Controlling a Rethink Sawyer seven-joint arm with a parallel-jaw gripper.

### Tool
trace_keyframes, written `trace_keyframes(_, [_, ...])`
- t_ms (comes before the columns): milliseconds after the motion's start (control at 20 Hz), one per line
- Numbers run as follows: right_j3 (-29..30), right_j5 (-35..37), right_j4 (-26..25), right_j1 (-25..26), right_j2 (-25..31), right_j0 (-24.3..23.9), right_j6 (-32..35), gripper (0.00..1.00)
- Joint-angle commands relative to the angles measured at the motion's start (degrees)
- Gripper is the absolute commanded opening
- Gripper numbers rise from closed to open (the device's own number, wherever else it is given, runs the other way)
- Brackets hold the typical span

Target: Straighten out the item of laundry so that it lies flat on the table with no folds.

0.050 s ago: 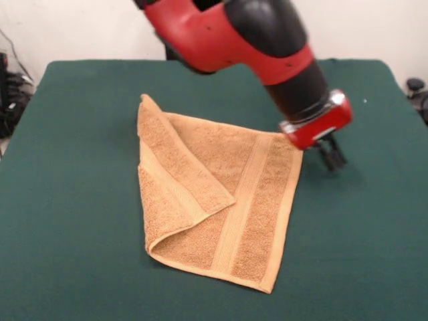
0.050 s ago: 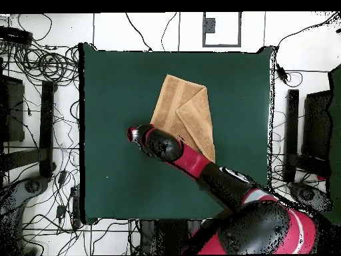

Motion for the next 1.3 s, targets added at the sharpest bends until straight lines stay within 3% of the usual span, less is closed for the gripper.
trace_keyframes(50, [2.07,-3.11,6.98,-0.26,6.11,4.44,22.68,0.0])
trace_keyframes(200, [2.37,-3.07,6.59,-0.78,5.19,4.24,22.55,0.0])
trace_keyframes(450, [9.65,5.61,3.42,-14.62,-8.34,2.53,20.8,0.0])
trace_keyframes(750, [8.68,20.1,-1.66,-26.7,-19.95,2.81,12.98,0.0])
trace_keyframes(1050, [-0.31,30.96,-11.73,-30.34,-27.93,3.71,6.76,0.0])
trace_keyframes(1300, [-6.14,31.64,-18.83,-27.31,-26.01,-1.76,2.46,0.0])
